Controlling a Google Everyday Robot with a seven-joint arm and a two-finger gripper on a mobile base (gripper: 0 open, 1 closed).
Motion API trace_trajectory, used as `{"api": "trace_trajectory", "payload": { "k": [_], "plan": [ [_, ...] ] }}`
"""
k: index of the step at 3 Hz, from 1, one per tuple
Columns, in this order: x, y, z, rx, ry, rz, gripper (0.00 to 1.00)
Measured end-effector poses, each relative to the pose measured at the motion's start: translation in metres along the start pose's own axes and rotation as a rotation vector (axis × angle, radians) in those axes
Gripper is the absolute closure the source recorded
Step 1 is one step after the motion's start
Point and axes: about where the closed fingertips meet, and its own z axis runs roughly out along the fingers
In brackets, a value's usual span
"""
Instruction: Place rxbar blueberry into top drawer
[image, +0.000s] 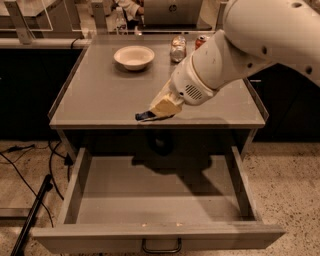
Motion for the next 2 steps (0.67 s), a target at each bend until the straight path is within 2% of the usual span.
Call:
{"api": "trace_trajectory", "payload": {
  "k": [1, 2],
  "plan": [
    [0.018, 0.025, -0.009, 0.001, 0.016, 0.034, 1.00],
    [0.035, 0.052, -0.007, -0.020, 0.028, 0.067, 1.00]
  ]
}}
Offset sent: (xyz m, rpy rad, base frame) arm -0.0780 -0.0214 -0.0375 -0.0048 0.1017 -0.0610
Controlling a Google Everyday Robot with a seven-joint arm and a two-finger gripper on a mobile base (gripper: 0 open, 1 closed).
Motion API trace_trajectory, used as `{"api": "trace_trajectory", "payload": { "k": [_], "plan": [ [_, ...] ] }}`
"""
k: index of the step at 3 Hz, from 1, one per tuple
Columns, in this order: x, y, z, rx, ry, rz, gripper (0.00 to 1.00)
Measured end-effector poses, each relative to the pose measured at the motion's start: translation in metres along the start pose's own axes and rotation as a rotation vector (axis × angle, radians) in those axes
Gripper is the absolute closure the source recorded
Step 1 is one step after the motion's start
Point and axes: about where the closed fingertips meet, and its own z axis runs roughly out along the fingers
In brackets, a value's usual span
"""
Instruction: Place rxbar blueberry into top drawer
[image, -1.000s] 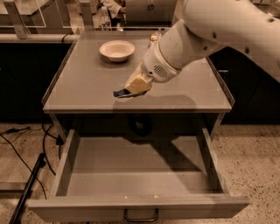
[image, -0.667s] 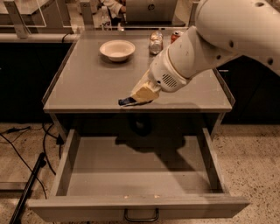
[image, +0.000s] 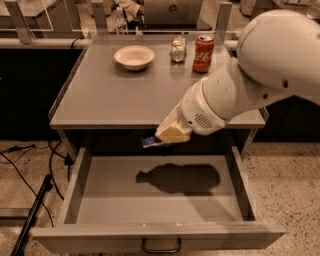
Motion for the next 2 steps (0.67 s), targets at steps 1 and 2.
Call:
{"api": "trace_trajectory", "payload": {
  "k": [1, 2],
  "plan": [
    [0.014, 0.014, 0.015, -0.005, -0.003, -0.003, 1.00],
    [0.024, 0.018, 0.042, -0.005, -0.024, -0.030, 1.00]
  ]
}}
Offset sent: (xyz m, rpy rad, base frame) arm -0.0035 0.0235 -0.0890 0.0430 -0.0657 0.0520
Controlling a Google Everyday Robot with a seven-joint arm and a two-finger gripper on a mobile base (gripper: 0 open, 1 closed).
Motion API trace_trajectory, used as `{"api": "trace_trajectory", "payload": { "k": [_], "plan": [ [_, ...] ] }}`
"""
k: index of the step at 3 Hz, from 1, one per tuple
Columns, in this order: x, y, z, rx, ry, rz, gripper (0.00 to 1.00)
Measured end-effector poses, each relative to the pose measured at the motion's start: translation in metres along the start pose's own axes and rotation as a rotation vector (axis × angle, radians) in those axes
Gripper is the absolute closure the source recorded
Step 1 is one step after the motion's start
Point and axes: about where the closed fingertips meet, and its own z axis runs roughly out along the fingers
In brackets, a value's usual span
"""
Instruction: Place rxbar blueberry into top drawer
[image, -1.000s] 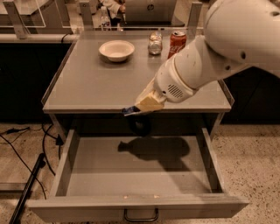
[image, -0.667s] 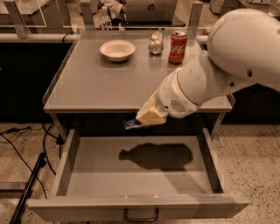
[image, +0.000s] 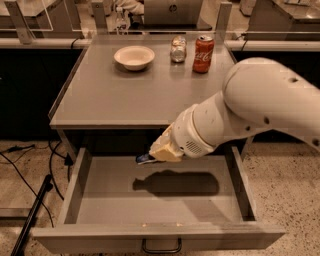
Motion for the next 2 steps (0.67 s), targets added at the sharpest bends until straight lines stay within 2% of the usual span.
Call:
{"api": "trace_trajectory", "payload": {
  "k": [2],
  "plan": [
    [0.022, -0.006, 0.071, -0.022, -0.071, -0.047, 1.00]
  ]
}}
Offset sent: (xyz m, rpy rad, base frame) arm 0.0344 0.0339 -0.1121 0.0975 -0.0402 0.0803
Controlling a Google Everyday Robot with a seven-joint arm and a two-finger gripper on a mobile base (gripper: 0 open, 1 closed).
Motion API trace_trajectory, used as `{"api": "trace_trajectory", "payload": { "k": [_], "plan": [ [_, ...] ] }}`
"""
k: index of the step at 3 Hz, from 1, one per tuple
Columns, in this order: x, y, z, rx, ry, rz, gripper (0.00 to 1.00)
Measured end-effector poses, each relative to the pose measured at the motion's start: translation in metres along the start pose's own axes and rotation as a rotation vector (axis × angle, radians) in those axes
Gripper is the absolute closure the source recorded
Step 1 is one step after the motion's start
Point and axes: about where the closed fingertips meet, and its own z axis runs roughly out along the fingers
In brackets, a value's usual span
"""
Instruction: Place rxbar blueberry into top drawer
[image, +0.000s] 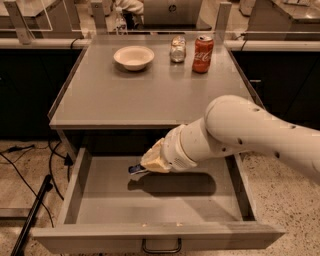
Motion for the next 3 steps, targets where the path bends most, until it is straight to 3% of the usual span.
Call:
{"api": "trace_trajectory", "payload": {
  "k": [1, 3],
  "plan": [
    [0.0373, -0.0066, 0.0536, -0.032, -0.043, 0.043, 1.00],
    [0.0387, -0.0057, 0.0583, -0.028, -0.039, 0.025, 1.00]
  ]
}}
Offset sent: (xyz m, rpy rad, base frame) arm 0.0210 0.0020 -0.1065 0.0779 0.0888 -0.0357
